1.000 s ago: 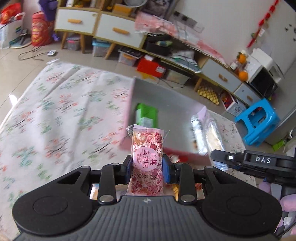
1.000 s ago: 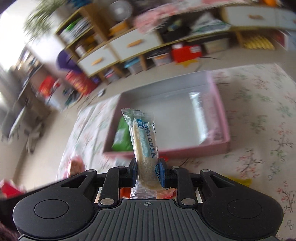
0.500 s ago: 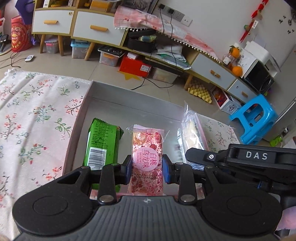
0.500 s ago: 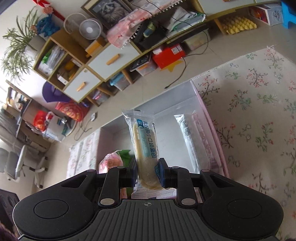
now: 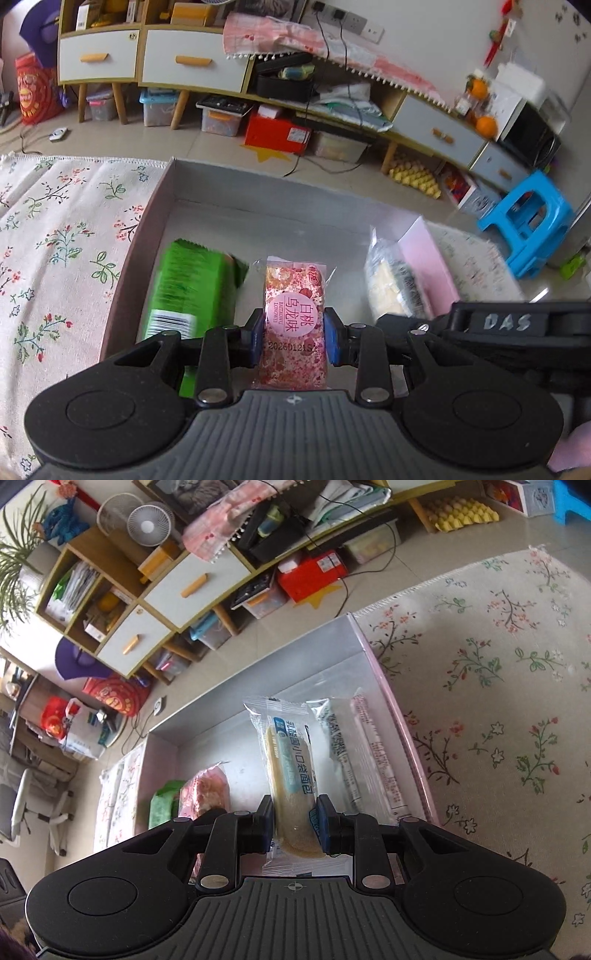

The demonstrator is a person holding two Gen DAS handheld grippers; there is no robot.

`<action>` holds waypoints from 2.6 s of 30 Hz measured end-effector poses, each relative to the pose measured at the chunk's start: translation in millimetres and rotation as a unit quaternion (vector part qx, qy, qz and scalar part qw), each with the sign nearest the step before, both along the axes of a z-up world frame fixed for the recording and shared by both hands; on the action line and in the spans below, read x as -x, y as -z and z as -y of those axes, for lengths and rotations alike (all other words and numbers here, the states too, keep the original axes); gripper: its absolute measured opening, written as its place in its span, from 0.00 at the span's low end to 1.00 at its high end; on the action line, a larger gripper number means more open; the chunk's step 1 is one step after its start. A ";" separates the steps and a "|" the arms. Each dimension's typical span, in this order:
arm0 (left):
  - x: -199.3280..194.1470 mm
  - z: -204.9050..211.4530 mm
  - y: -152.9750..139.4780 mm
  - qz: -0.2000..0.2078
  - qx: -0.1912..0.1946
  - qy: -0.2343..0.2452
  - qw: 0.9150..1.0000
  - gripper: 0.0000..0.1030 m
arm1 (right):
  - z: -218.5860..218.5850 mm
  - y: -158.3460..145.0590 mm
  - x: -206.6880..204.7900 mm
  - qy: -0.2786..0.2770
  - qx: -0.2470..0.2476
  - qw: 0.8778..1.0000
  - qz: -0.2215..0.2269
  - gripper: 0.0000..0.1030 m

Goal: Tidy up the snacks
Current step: 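Place the pink bag in the box with the left tool while the right tool places the milk-bar pack, then withdraw both tools from the box toward the remaining snacks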

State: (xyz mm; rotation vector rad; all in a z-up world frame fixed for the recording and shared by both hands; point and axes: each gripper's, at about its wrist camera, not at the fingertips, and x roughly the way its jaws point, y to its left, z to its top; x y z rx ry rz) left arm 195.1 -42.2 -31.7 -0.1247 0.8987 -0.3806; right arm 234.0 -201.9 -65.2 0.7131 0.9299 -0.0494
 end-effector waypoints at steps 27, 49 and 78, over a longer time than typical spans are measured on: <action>8.3 -9.4 -15.3 -0.006 0.010 0.038 0.999 0.60 | 6.9 -42.2 22.6 -0.023 0.019 0.998 0.058 0.50; 81.5 -49.4 -56.7 0.033 -0.057 -0.001 0.998 1.00 | -23.4 -86.2 112.8 -0.066 0.092 0.992 0.061 0.87; 118.6 -124.4 8.8 0.064 -0.136 0.046 0.988 0.99 | -109.2 -42.3 156.6 -0.202 0.274 0.927 0.155 0.94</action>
